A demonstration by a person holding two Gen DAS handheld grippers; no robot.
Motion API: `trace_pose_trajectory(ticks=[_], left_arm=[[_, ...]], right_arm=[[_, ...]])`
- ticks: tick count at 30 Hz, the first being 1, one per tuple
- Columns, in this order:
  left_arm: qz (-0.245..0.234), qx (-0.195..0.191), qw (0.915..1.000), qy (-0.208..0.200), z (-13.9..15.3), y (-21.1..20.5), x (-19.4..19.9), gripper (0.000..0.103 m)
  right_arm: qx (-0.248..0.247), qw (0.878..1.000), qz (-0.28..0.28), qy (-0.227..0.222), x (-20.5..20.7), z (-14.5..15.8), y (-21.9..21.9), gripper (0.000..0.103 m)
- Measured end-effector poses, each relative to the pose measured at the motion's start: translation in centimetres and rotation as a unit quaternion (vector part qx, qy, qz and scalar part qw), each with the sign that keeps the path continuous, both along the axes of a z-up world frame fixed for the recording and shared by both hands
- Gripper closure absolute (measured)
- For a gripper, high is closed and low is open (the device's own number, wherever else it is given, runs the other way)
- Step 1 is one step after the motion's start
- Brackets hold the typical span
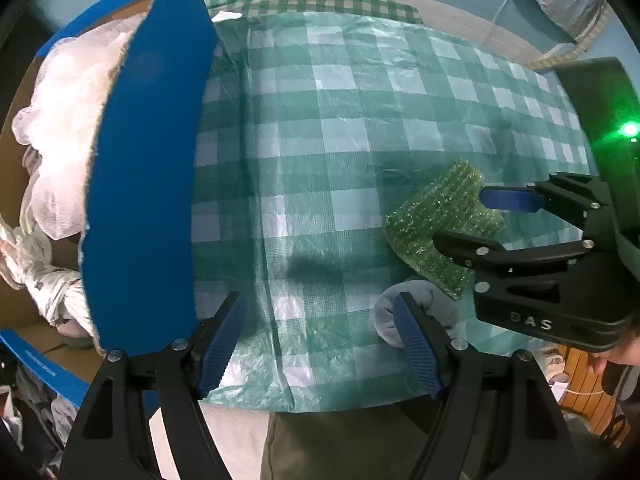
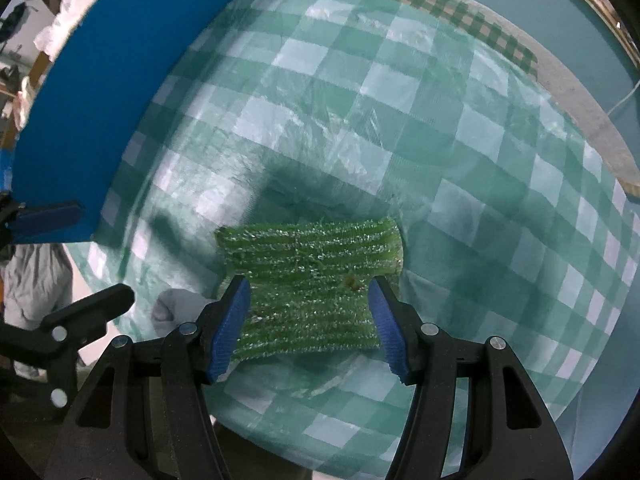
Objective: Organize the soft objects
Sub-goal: 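Lower the right tool onto the green glittery scrubber pad and close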
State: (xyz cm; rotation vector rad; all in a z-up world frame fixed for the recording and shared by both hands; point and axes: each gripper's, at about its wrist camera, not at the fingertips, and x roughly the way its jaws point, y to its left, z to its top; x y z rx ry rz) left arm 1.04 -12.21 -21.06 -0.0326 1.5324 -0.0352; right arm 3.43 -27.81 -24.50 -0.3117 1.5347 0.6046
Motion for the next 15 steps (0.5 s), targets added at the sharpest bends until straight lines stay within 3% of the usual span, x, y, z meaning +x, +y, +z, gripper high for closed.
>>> trace_pose_trajectory(ticks=[15], left_arm=[[0.013,-0.010,0.9998,0.010,-1.2,0.8,-1.0,0.026]], right_arm=[[-0.046,0.997,0.029,-0.051,-2.3,-1.3,1.6,0.042]])
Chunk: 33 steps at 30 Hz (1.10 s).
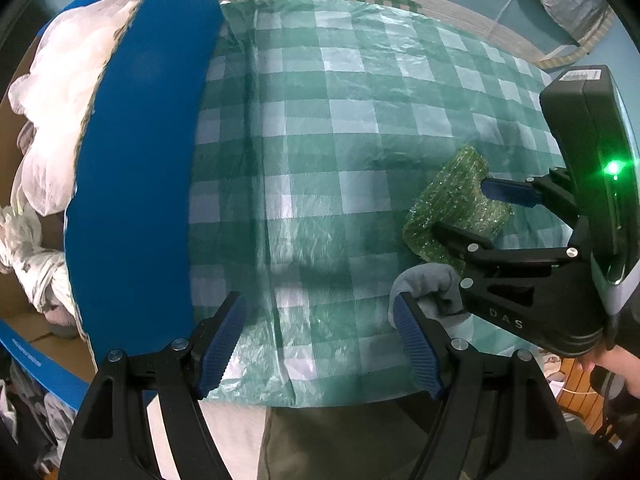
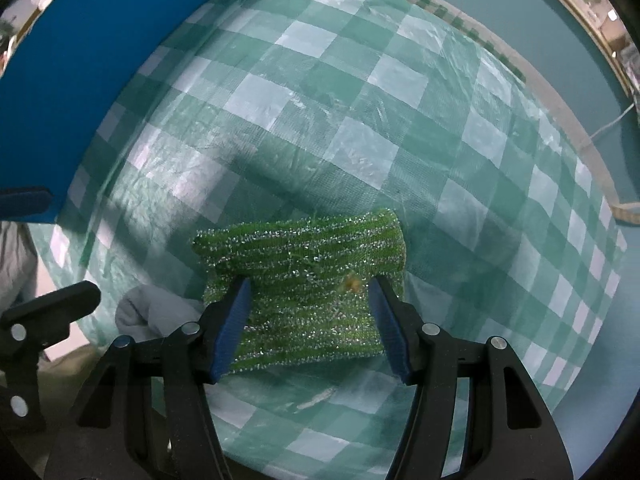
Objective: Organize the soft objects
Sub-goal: 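Lower the right tool onto the green glittery scrubber pad and close, then lower the left tool onto the grey sock and close on it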
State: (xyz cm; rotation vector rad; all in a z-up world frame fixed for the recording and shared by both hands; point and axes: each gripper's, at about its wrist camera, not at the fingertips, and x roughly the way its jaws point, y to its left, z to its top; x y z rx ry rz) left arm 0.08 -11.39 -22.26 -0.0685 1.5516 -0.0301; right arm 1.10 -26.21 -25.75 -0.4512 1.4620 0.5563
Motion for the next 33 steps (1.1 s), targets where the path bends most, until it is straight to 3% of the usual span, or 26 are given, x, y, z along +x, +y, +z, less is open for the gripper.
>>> trace_pose_trajectory(ticks=[2,5,7,9,15,23,33], left_arm=[[0.003,-0.001,1.0000,0.001,0.0,0.0,-0.4,0.026],[0.004,-0.002,1.0000,-0.001,0.2,-0.1,-0.8,0.026],[0.004,-0.003,1.0000,-0.003,0.3,-0.3,-1.2,0.026],[0.002,-0.004,1.0000,-0.007,0.3,-0.4,-1.6,0.026],[0.001,-0.012,0.9998,-0.018,0.9,-1.3,-2.2,0.025],[-0.007,-0.046,0.9986,-0.026,1.6,-2.8,-2.1,0.015],[-0.014,-0.062,0.9980,0.007,-0.8,-5.5,-1.1,0.015]], right_arm=[[-0.002,1.000,-0.001,-0.003,-0.1,0.1,0.0,0.048],[0.000,1.000,-0.009,-0.005,-0.2,0.2,-0.2,0.067],[0.004,1.000,-0.014,-0.004,-0.1,0.4,-0.6,0.085],[0.012,1.000,-0.017,-0.001,-0.1,0.6,-1.0,0.091],[0.036,0.999,-0.023,-0.003,-0.4,1.7,-2.5,0.093],[0.068,0.996,-0.053,-0.008,1.3,3.9,-5.4,0.093],[0.085,0.993,-0.083,-0.015,1.3,5.5,-7.6,0.093]])
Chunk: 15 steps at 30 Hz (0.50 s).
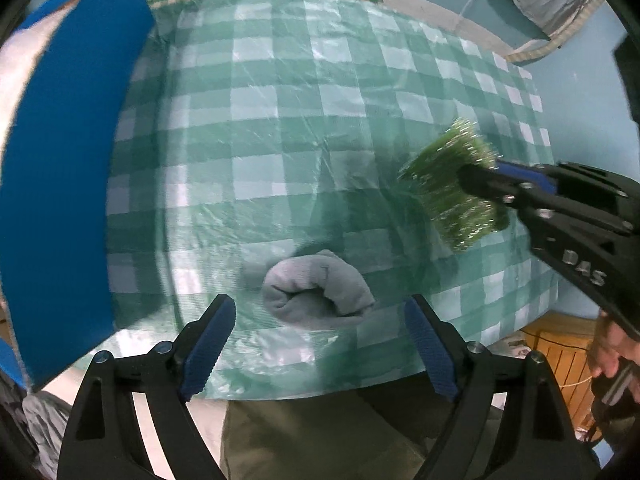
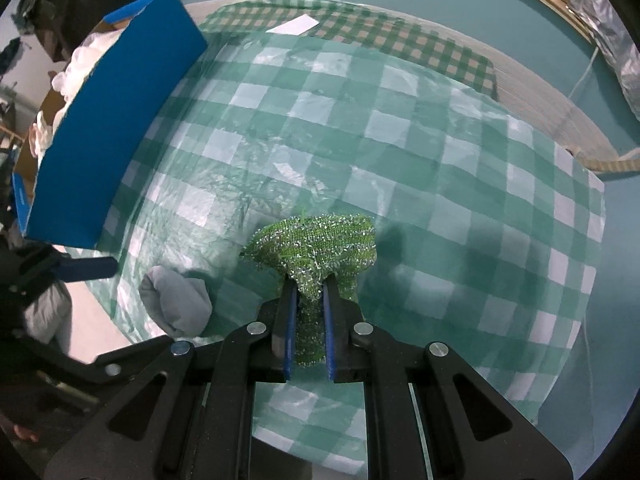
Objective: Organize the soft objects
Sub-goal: 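Lower the left tool onto the grey sock and close on it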
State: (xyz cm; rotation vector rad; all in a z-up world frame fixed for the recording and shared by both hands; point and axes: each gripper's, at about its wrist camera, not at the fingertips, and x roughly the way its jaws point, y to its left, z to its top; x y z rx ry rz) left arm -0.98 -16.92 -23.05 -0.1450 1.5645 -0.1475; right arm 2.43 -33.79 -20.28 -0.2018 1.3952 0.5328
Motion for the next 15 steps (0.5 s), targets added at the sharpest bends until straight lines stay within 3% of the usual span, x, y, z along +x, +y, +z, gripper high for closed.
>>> trace_pose_trajectory(ticks=[12,15], left_arm=[[-0.005,0.017,0.9997,0.018,-2.9,-1.6,0.7,0.016],[-0.010,0.024,0.9995,0.015,-3.1,-2.0,0.9,0.028]], right_arm=[[0.007,1.000,-0.017,0.004,-0.5,0.4,-2.1,0.093],[0.008,1.000,-0.018,0.005,-0.5,0.4,-2.2,0.093]])
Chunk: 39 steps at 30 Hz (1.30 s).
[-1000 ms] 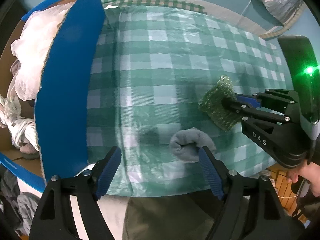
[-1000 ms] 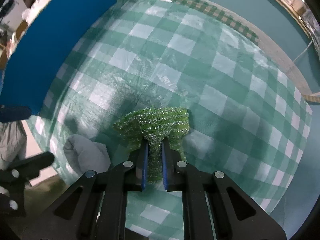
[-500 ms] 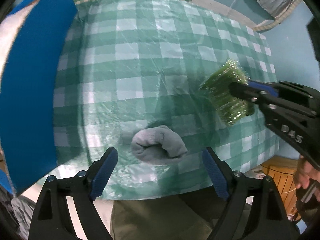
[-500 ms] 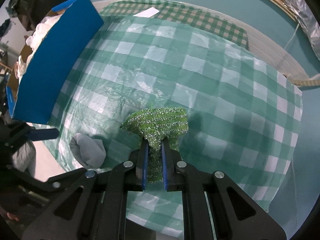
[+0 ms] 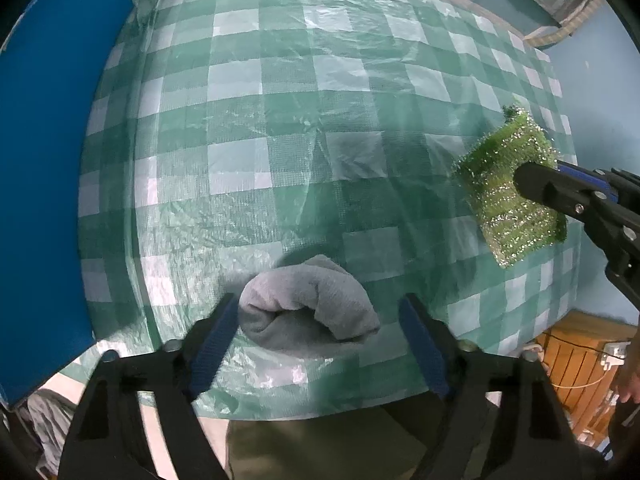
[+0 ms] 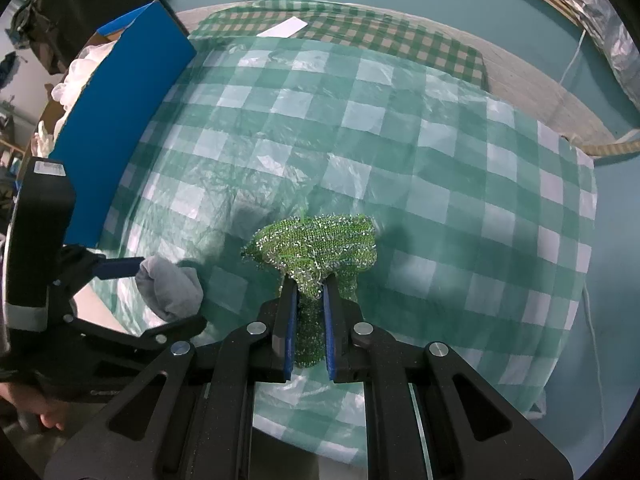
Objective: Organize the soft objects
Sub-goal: 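Lower the left tool onto the grey sock and close on it, then lift the scrubber pad and grey sock and carry them over the box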
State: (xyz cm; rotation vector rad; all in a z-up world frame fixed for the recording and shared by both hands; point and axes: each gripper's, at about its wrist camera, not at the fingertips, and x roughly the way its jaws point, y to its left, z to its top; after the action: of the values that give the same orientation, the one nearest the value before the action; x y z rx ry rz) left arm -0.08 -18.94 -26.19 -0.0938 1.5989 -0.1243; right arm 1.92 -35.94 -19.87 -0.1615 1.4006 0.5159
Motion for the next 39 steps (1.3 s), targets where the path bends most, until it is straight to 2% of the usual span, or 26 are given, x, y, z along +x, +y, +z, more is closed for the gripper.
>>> trace_pose_trajectory(ticks=[2,4,11,21,39], left_arm=[[-0.004,0.009,1.0000,0.002,-0.2,-0.3,0.2,0.041],[-0.004,0.010,0.9999,0.000,-0.4,-0.3,0.3,0.043],[-0.012,0.013,0.9998,-0.011,-0.3,-0.3,0.3,0.061],[-0.026,0.034,0.9983,-0.039,3.0,0.6,0.7,0.069],[-0.015,0.017,0.9961,-0.085,9.1,3.7,0.2,0.069]], right_arm=[[0.000,1.000,0.000,-0.001,0.0,0.0,0.0,0.093],[0.001,1.000,0.000,-0.001,0.0,0.1,0.0,0.093],[0.008,1.000,-0.001,-0.004,0.3,0.9,0.1,0.093],[0.016,1.000,-0.003,-0.009,0.7,2.2,0.1,0.093],[0.029,0.999,-0.002,-0.030,1.1,6.1,1.3,0.093]])
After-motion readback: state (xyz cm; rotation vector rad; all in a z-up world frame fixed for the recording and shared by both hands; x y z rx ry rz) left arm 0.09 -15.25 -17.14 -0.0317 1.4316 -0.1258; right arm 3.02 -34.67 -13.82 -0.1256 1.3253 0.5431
